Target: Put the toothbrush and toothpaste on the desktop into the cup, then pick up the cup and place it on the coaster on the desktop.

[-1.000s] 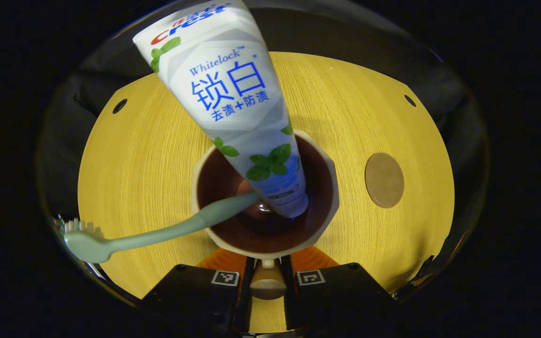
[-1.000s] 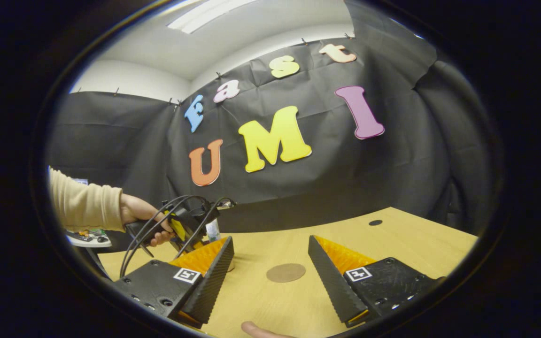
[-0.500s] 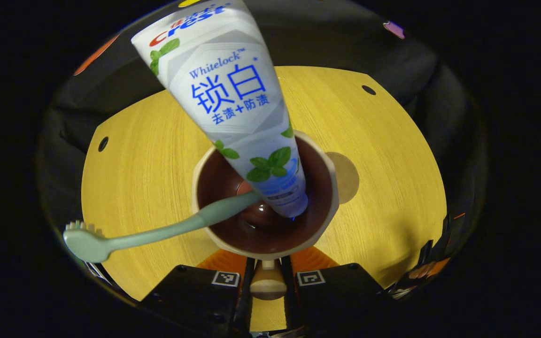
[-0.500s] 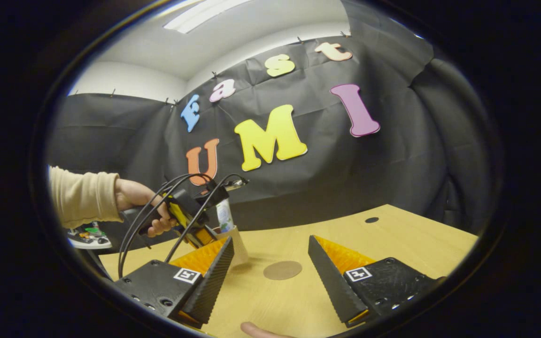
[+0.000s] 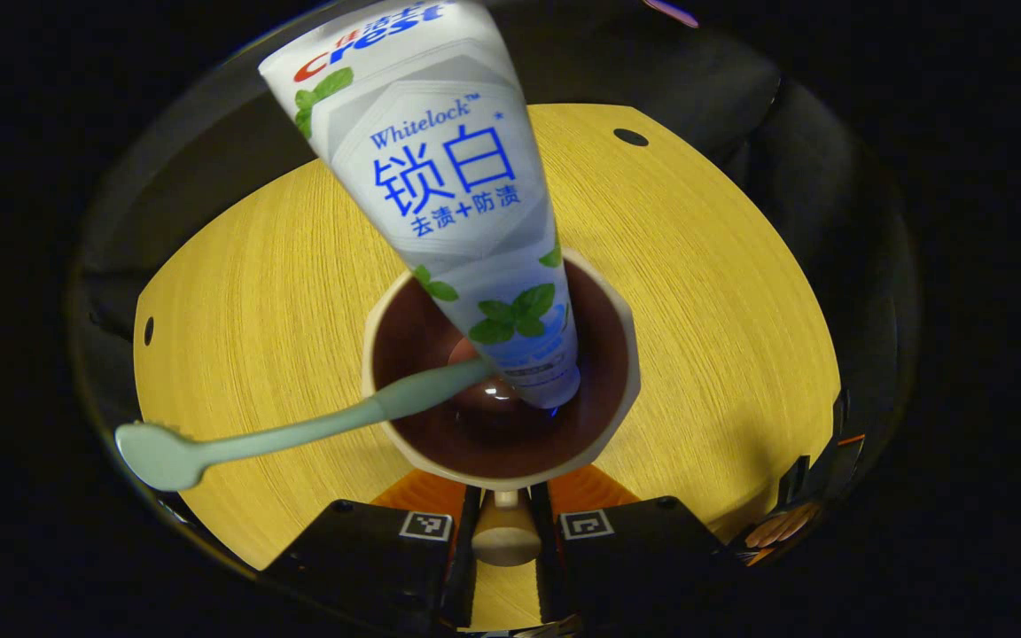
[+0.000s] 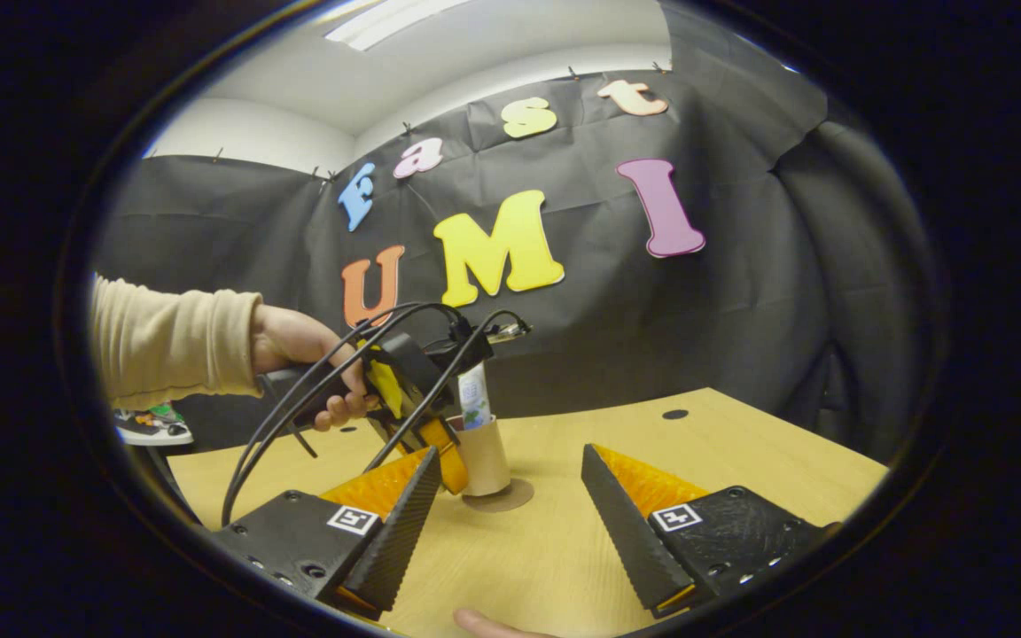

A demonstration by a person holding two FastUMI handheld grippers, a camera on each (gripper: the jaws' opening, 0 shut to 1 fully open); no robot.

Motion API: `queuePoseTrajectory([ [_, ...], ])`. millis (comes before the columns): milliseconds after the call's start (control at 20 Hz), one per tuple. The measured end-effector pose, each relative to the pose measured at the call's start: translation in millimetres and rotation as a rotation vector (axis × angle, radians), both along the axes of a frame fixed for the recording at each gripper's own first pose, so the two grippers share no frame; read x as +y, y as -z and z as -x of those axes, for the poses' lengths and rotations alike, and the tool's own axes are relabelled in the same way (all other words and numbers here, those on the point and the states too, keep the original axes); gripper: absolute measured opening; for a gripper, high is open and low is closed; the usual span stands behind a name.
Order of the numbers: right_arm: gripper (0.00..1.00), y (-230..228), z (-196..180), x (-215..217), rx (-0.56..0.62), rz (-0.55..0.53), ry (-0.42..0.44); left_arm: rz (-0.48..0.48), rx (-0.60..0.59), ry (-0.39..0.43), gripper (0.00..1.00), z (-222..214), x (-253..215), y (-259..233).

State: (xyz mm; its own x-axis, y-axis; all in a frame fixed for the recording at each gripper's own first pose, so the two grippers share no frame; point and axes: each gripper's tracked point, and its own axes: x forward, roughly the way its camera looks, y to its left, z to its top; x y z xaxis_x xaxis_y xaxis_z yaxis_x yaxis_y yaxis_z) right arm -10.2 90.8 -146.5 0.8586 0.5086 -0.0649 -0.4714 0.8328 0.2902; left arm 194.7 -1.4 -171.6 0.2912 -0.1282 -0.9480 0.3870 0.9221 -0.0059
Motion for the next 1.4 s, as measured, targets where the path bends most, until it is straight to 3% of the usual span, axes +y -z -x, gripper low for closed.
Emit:
queuePoseTrajectory([
  [500, 0.93, 17.4, -10.9, -18.0, 0.049, -0.019, 0.044, -0.017, 0.008, 0.013, 0.34, -92.3, 27.1, -45.6],
  [600, 0.95, 18.6, -12.9, -22.9, 0.055, -0.015, 0.075, -0.006, -0.035, 0.015, 0.47, -117.8, 30.6, -69.5],
  [650, 0.96, 17.4, -12.7, -25.0, 0.056, -0.012, 0.088, -0.01, -0.054, 0.012, 0.6, -130.6, 35.2, -81.9],
  [700, 0.95, 15.8, -10.5, -23.9, 0.054, -0.009, 0.092, -0.001, -0.068, 0.007, 0.63, -141.8, 37.4, -96.3],
  [750, 0.95, 12.3, -8.1, -23.5, 0.047, -0.004, 0.096, 0.003, -0.089, -0.003, 0.79, -153.6, 41.4, -110.3],
  [800, 0.95, 9.0, -7.7, -24.6, 0.04, -0.002, 0.105, 0.011, -0.107, -0.017, 0.79, -165.0, 44.7, -125.0],
  [850, 0.95, 4.2, -5.1, -24.1, 0.037, -0.007, 0.106, 0.017, -0.131, -0.028, 0.95, -176.1, 49.0, -141.4],
  [1100, 0.96, -14.2, 8.5, -14.2, 0.018, 0.023, 0.112, 0.068, -0.323, -0.083, 0.98, -232.4, 76.1, -230.7],
  [1200, 0.93, -25.4, 17.3, -5.2, 0.024, 0.013, 0.096, 0.106, -0.472, -0.123, 0.98, -262.4, 87.2, -276.0],
  [1400, 0.96, -42.3, 24.5, 1.9, 0.018, 0.035, 0.099, 0.139, -0.784, -0.218, 0.98, -322.6, 118.1, -370.6],
])
